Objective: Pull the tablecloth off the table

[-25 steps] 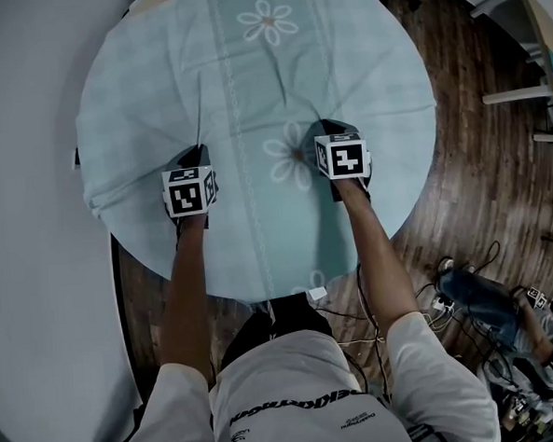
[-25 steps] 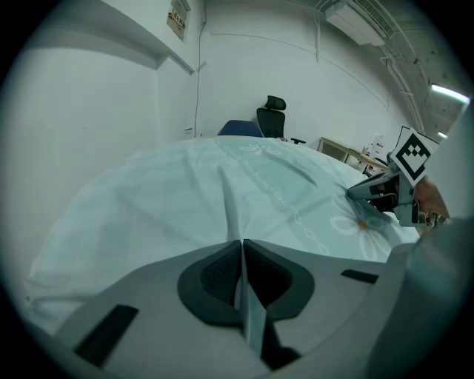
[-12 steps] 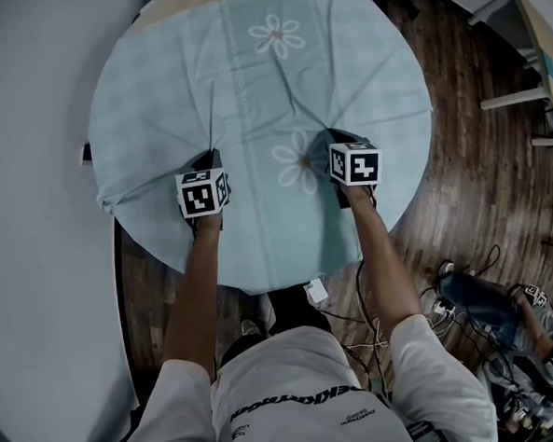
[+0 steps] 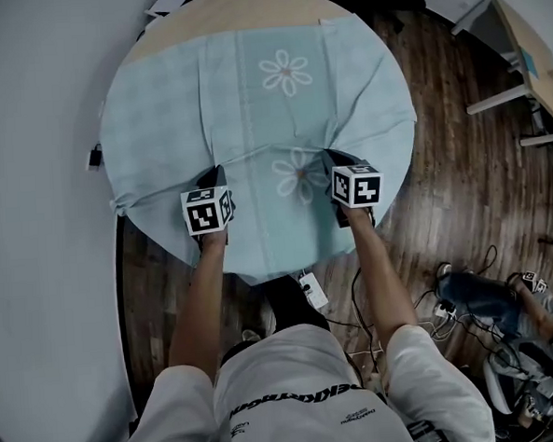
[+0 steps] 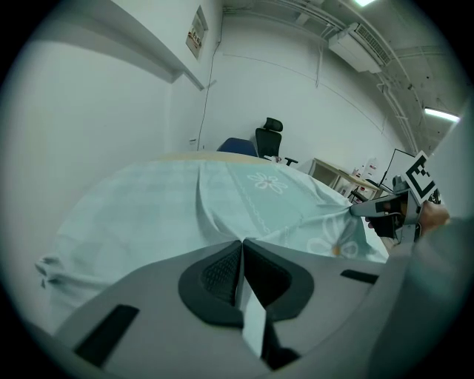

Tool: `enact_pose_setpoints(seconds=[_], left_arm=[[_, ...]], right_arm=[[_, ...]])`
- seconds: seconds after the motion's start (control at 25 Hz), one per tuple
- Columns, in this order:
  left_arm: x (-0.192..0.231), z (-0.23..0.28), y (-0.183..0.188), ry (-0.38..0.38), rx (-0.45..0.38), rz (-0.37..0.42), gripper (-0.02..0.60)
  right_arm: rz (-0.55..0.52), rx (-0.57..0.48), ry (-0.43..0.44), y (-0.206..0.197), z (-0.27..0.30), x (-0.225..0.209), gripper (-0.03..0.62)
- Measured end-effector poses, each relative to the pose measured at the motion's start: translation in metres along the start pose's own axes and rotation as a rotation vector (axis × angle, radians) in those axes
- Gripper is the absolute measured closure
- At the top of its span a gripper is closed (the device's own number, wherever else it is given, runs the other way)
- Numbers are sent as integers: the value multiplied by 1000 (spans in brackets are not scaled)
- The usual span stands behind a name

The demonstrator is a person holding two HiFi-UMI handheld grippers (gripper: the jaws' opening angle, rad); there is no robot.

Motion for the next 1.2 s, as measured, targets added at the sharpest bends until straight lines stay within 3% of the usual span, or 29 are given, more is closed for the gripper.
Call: enact_pose_setpoints(seconds=[0.4, 1.2], left_arm=[[-29, -109, -14, -52, -72, 13, 566], [-52, -322, -66, -74, -287, 60, 566]], right_arm=[[99, -104, 32, -28, -104, 60, 563], [85, -325, -41, -106, -278, 196, 563]])
Point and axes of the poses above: the fingertips, and each gripper's own axes: z forward along the fingers, x to its left, y out of its top, the point moved 4 cm from there along -z, backward along the fingers, and after that the axes turned 5 degrees about -x, right-handed, at the moved point
